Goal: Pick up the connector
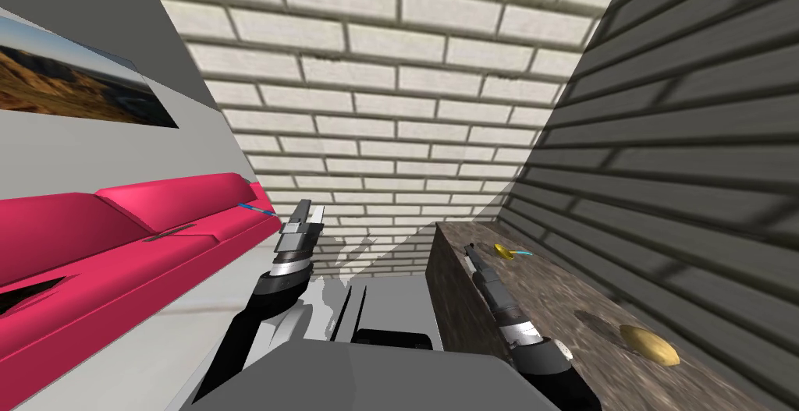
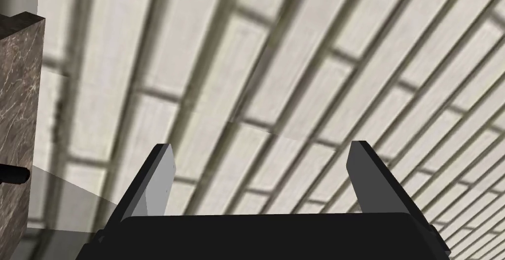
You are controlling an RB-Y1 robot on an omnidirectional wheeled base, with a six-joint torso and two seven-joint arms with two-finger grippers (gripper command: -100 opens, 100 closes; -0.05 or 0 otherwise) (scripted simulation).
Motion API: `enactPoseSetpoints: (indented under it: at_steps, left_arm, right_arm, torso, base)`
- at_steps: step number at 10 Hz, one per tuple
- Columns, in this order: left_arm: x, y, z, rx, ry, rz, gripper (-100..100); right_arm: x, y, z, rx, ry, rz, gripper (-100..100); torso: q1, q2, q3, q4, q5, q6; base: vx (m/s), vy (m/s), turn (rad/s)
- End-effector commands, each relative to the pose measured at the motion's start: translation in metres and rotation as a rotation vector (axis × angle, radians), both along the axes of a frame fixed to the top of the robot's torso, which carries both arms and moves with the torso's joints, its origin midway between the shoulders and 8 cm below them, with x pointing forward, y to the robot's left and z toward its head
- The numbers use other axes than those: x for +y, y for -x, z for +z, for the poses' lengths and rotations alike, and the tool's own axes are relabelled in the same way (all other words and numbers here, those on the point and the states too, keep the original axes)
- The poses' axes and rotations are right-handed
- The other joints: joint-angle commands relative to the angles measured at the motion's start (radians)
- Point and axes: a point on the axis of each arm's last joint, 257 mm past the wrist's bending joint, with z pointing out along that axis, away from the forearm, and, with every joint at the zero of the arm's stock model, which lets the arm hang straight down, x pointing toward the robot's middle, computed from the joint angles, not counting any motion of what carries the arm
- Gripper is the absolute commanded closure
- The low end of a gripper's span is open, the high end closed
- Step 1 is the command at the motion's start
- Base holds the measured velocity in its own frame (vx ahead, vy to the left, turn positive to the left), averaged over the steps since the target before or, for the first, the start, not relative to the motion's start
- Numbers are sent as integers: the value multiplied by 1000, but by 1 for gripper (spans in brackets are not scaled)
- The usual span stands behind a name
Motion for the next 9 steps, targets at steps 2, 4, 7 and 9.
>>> enactPoseSetpoints:
  at_steps: [2,4,7,9]
  left_arm:
    - [0,0,0,0,0,0,0]
    - [0,0,0,0,0,0,0]
    - [0,0,0,0,0,0,0]
    - [0,0,0,0,0,0,0]
  right_arm:
    - [-3,14,-25,86,70,0,-100]
    - [-5,22,-38,133,113,3,-100]
    - [-13,49,-74,267,249,17,-100]
    - [-22,66,-95,345,346,29,-100]
  torso:
    - [-1,0,0,0,0,0]
    - [-1,-1,-1,0,0,0]
    - [-2,-2,-1,0,0,0]
    - [-2,-5,-3,-1,0,0]
  base:
    - [5,27,13]
    - [14,21,20]
    - [37,17,32]
    - [96,4,42]
